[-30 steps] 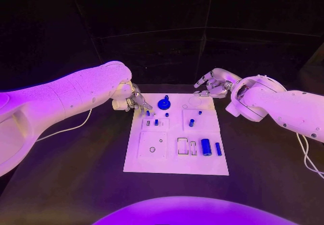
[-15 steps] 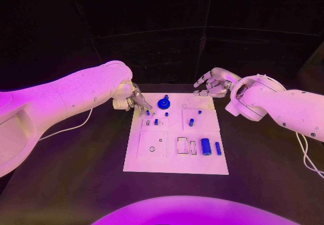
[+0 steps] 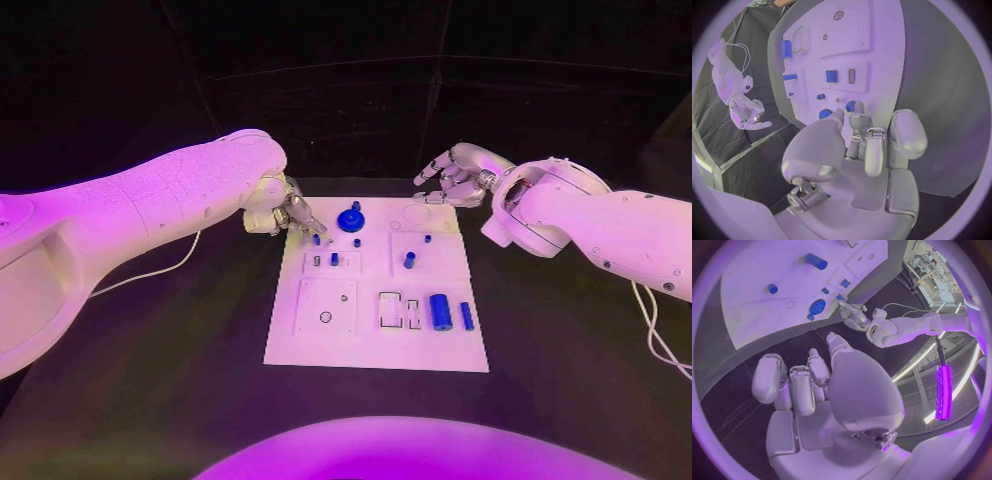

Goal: Assemble the parts on the task board

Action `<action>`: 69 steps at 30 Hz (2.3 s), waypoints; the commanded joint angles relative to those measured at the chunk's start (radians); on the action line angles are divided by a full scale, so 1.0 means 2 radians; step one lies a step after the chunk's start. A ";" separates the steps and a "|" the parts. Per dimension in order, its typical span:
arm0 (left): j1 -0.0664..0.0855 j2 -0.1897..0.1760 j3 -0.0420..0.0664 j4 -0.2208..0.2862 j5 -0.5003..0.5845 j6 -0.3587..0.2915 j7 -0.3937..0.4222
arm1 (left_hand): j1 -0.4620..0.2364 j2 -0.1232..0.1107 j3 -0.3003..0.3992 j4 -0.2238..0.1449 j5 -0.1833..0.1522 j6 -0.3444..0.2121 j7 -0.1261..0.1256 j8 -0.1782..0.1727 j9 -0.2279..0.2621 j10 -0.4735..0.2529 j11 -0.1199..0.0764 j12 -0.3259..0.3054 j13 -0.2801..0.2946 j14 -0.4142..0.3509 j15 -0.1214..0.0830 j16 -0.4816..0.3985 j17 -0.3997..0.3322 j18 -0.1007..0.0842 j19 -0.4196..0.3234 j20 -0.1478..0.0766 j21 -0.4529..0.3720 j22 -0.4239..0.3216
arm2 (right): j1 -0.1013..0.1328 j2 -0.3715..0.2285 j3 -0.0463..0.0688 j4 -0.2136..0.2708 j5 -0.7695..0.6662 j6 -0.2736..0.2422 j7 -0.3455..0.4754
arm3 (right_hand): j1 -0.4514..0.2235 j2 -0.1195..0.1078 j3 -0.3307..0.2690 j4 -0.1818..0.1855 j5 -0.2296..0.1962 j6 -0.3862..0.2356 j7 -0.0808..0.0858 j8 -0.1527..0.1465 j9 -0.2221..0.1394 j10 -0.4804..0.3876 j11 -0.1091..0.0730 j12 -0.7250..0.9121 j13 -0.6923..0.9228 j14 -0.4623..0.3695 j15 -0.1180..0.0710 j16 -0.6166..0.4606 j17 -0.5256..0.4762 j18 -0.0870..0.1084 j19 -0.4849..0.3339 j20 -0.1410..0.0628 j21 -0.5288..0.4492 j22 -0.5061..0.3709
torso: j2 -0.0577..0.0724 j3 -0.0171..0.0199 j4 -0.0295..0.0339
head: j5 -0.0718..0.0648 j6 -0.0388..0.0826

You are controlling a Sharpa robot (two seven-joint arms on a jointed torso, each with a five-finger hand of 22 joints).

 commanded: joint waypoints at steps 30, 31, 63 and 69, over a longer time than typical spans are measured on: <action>-0.001 0.009 0.000 -0.008 -0.007 0.017 -0.002 | 0.013 0.000 0.009 -0.007 0.001 -0.006 -0.001 0.011 0.003 -0.002 0.000 -0.001 0.003 0.042 -0.005 0.000 0.087 -0.006 0.001 -0.001 -0.002 0.001 | 0.001 0.003 0.000 -0.001 -0.001 0.004 0.004 | -0.001 0.001 -0.002 0.000 0.002 0.003 0.001 0.003 0.000 0.000 -0.003 0.002 0.000 0.035 -0.003 -0.002 0.051 0.001 -0.002 -0.001 -0.002 -0.001 | 0.000 0.0002 -0.0004 | -0.001 -0.004; -0.001 0.009 0.000 -0.008 -0.007 0.017 -0.002 | 0.014 0.001 0.009 -0.008 0.001 -0.006 -0.001 0.012 0.003 -0.003 0.000 -0.002 0.003 0.042 -0.005 0.000 0.087 -0.006 0.001 -0.001 -0.002 0.001 | 0.001 0.003 0.000 -0.001 -0.001 0.004 0.004 | -0.001 0.001 -0.002 0.000 0.002 0.003 0.001 0.003 0.000 0.000 -0.003 0.002 0.000 0.035 -0.003 -0.002 0.051 0.001 -0.002 -0.001 -0.002 -0.001 | 0.000 0.0000 -0.0003 | -0.001 -0.004; -0.002 0.008 0.000 -0.006 -0.005 0.023 0.026 | 0.073 0.000 0.146 -0.090 0.010 -0.041 0.002 0.025 -0.010 -0.020 0.001 -0.027 -0.010 0.041 -0.004 -0.002 0.085 -0.005 -0.002 0.000 -0.012 -0.003 | 0.001 0.004 0.000 -0.003 -0.001 0.007 0.004 | -0.002 0.001 -0.003 0.000 0.002 0.003 0.000 0.003 0.000 0.001 -0.003 0.003 0.001 0.035 -0.004 -0.002 0.051 0.001 -0.002 -0.001 -0.002 -0.001 | 0.000 0.0005 0.0001 | -0.001 -0.006; -0.002 0.007 0.000 -0.005 -0.005 0.019 0.037 | 0.071 -0.013 0.230 -0.123 0.031 -0.046 0.006 0.035 -0.012 -0.018 0.004 -0.034 -0.008 0.042 -0.002 -0.003 0.085 -0.005 -0.002 0.001 -0.012 -0.001 | 0.001 0.005 0.000 -0.003 -0.001 0.007 0.004 | -0.002 0.001 -0.003 0.000 0.002 0.003 0.000 0.003 0.000 0.001 -0.003 0.003 0.001 0.035 -0.004 -0.002 0.051 0.001 -0.002 -0.001 -0.002 -0.001 | 0.000 0.0004 0.0002 | -0.001 -0.006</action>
